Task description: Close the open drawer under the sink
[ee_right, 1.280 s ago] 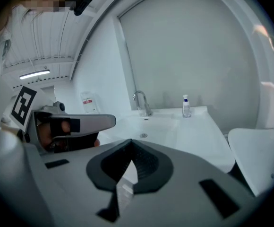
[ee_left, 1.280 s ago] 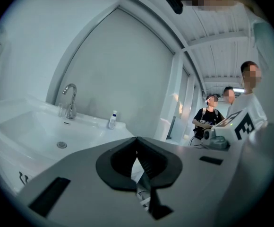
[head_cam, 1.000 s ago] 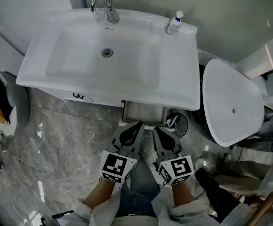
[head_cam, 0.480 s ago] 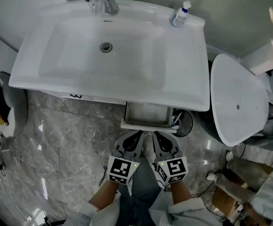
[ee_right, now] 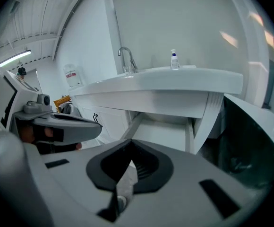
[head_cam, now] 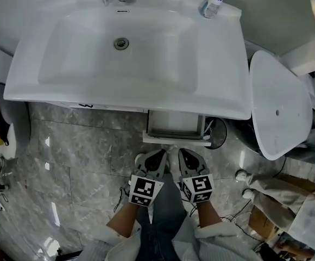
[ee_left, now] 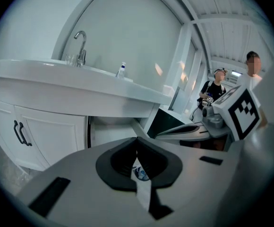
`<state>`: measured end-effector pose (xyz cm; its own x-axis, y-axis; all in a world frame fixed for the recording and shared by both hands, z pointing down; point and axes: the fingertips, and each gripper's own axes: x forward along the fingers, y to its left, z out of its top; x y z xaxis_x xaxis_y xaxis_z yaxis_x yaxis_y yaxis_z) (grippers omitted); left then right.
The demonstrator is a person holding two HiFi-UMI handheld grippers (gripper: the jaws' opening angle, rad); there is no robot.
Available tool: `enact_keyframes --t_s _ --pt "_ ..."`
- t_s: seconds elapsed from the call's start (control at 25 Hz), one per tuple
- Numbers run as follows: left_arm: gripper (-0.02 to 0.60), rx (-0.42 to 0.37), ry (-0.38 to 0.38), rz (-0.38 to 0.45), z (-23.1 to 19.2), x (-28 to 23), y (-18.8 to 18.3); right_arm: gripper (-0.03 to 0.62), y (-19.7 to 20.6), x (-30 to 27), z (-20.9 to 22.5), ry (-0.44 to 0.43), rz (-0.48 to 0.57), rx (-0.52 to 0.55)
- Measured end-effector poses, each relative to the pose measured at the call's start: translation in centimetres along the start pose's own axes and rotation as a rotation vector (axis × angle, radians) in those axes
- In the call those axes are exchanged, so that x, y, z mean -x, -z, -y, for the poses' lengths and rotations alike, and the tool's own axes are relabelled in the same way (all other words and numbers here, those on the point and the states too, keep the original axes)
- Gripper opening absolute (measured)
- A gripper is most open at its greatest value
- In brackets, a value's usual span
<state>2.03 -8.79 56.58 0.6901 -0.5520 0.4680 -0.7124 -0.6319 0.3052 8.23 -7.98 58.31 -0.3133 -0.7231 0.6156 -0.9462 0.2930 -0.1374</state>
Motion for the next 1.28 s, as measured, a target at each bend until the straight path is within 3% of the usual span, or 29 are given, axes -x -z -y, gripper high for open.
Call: enact_keyframes --t_s 0.36,0.56,1.28 --pt "0.017 -0.044 0.045 -0.114 -0.5 -1.5 4.6 0.011 4.4 -2.1 0.4 0.054 -0.087 -0.053" --pt "0.017 -0.035 0.021 -0.149 -1.5 -2.1 6.2 0.011 6.2 -3.0 1.5 0.093 -0.112 -0.074" --pt "0.017 -0.046 -0.034 -0.209 -2.4 -5.4 7.4 0.011 7.2 -4.6 4.6 0.099 -0.142 -0.072"
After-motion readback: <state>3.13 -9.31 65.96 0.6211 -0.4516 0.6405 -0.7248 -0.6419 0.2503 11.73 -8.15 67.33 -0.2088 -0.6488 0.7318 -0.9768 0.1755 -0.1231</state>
